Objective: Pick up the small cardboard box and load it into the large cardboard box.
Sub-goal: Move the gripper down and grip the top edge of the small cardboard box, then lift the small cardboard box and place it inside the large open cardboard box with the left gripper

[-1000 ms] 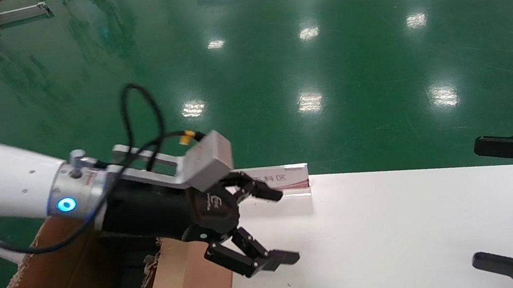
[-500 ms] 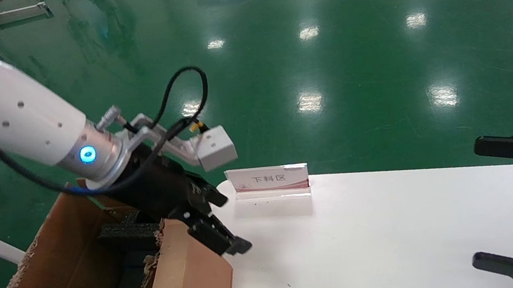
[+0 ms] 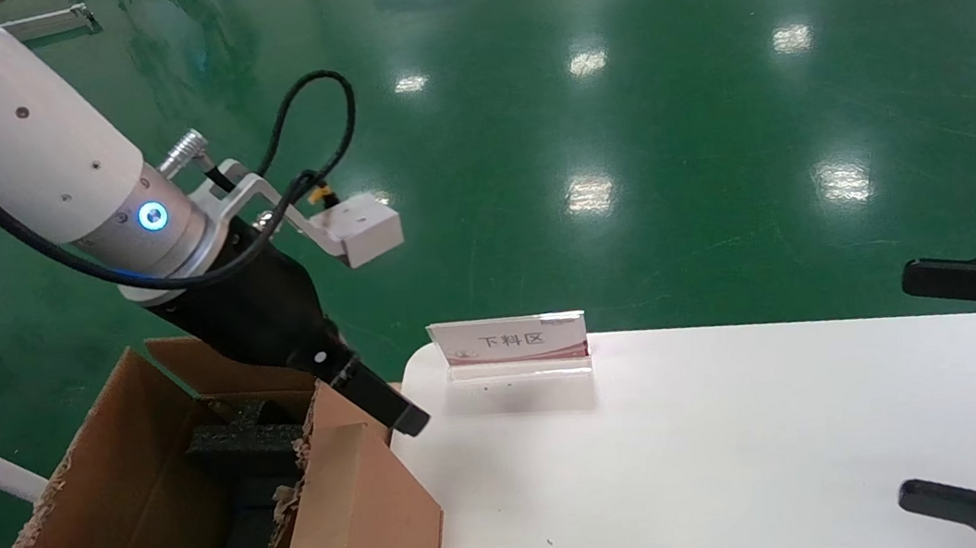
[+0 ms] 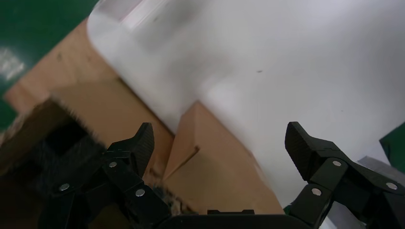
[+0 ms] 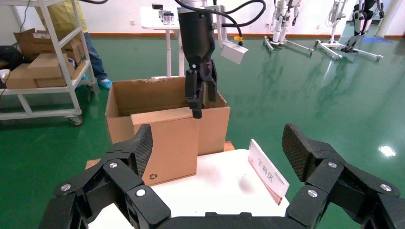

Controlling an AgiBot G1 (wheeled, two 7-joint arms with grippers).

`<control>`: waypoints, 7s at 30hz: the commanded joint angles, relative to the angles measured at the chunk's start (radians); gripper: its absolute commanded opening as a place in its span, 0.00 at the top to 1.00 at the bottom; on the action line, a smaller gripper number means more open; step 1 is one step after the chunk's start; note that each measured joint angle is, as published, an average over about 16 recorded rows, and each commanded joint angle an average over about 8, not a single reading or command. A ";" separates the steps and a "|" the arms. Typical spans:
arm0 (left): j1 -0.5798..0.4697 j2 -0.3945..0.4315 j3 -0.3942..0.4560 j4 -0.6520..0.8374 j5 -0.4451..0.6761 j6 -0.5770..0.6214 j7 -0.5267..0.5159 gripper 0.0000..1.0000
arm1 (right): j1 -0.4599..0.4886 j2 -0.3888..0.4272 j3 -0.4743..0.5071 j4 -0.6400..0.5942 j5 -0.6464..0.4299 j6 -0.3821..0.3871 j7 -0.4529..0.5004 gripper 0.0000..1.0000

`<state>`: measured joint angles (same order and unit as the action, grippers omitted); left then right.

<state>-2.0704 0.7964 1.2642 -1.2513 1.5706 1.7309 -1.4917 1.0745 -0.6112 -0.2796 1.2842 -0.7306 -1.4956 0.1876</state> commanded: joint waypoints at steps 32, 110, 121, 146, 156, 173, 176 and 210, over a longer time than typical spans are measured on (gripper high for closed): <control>-0.208 0.039 0.495 0.043 -0.247 -0.007 -0.316 0.00 | 0.000 0.000 0.000 0.000 0.000 0.000 0.000 0.00; -0.097 0.096 0.550 0.131 -0.261 -0.037 -0.227 1.00 | 0.000 0.000 0.000 0.000 0.000 0.000 0.000 0.00; -0.133 0.097 0.521 0.136 -0.266 -0.039 -0.212 1.00 | 0.000 0.000 0.000 0.000 0.000 0.000 0.000 0.00; -0.540 -0.021 0.273 0.263 -0.265 -0.032 -0.009 1.00 | 0.000 0.000 0.000 0.000 0.000 0.000 0.000 0.00; -0.680 0.013 0.430 0.309 -0.165 -0.001 -0.015 1.00 | 0.000 0.000 0.000 0.000 0.000 0.000 0.000 0.00; -0.864 0.057 0.955 0.300 -0.284 0.008 -0.136 1.00 | 0.000 0.000 0.000 0.000 0.000 0.000 0.000 0.00; -0.875 0.059 1.031 0.291 -0.313 0.008 -0.151 1.00 | 0.000 0.000 0.000 0.000 0.000 0.000 0.000 0.00; -0.751 0.062 1.499 0.362 -0.621 0.009 0.071 1.00 | 0.000 0.000 0.000 0.000 0.000 0.000 0.000 0.00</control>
<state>-2.8230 0.8579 2.7613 -0.8884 0.9527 1.7400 -1.4223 1.0743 -0.6110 -0.2794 1.2840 -0.7305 -1.4954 0.1876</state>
